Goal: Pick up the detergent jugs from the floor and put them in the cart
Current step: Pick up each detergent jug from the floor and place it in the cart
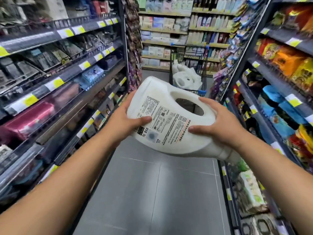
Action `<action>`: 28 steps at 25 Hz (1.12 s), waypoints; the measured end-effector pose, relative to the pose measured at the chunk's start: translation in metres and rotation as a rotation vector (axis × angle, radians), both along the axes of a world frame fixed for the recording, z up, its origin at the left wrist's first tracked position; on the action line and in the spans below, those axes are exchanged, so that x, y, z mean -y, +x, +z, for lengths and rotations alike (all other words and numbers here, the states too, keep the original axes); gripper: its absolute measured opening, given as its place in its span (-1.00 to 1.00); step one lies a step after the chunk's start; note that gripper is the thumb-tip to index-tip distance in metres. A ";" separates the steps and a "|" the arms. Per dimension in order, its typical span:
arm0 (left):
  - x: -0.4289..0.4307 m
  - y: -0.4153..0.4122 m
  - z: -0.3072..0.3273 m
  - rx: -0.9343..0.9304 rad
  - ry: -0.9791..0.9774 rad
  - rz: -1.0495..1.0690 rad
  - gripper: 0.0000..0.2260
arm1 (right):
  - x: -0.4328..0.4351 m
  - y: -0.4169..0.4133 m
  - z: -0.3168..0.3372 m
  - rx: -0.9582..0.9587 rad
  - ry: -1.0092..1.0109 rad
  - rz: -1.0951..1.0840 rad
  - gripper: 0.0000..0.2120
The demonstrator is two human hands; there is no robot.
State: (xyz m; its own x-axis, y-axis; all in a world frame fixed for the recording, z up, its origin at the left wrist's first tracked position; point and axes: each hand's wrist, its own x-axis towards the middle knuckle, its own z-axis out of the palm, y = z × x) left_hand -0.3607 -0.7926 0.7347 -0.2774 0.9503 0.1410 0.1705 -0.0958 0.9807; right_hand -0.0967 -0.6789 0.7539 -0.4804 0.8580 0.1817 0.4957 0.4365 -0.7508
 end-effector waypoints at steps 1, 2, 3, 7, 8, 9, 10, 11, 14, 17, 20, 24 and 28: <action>-0.024 -0.011 0.001 0.011 0.005 0.004 -0.29 | -0.025 -0.009 0.000 -0.002 0.003 0.006 0.03; -0.053 -0.022 0.003 0.002 0.007 0.003 -0.27 | -0.055 -0.019 0.001 -0.009 -0.003 0.007 0.01; -0.084 -0.035 0.002 -0.030 -0.003 -0.001 -0.26 | -0.084 -0.030 0.001 -0.008 -0.017 0.002 -0.02; -0.217 -0.090 -0.006 -0.045 -0.026 -0.045 -0.27 | -0.207 -0.076 -0.010 -0.024 -0.040 -0.023 -0.04; -0.252 -0.103 -0.009 -0.046 -0.029 -0.060 -0.26 | -0.239 -0.088 -0.013 -0.028 -0.044 -0.041 -0.04; -0.284 -0.116 -0.011 -0.052 -0.031 -0.082 -0.26 | -0.266 -0.098 -0.016 -0.034 -0.046 -0.057 -0.03; -0.314 -0.127 -0.013 -0.056 -0.035 -0.100 -0.26 | -0.292 -0.108 -0.018 -0.034 -0.052 -0.071 -0.03; -0.350 -0.139 -0.016 -0.047 -0.043 -0.105 -0.26 | -0.322 -0.118 -0.022 -0.043 -0.061 -0.084 -0.04; -0.454 -0.164 -0.018 -0.041 -0.080 -0.163 -0.32 | -0.406 -0.140 -0.032 -0.060 -0.100 -0.157 -0.05; -0.550 -0.174 -0.021 -0.042 -0.102 -0.243 -0.37 | -0.488 -0.149 -0.042 -0.058 -0.110 -0.201 -0.03; -0.643 -0.180 -0.037 0.022 -0.111 -0.237 -0.32 | -0.577 -0.154 -0.052 -0.025 -0.087 -0.217 -0.03; -0.767 -0.182 -0.059 0.065 -0.149 -0.241 -0.30 | -0.704 -0.157 -0.071 0.004 -0.097 -0.218 -0.02; -0.855 -0.188 -0.081 0.125 -0.191 -0.192 -0.29 | -0.807 -0.168 -0.089 0.030 -0.158 -0.183 0.01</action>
State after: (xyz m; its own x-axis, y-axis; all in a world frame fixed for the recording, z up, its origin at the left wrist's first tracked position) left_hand -0.5490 0.0625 0.6541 -0.0940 0.9932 -0.0690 0.0437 0.0733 0.9964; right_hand -0.2648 0.1279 0.6651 -0.3172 0.9480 0.0264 0.5786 0.2155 -0.7866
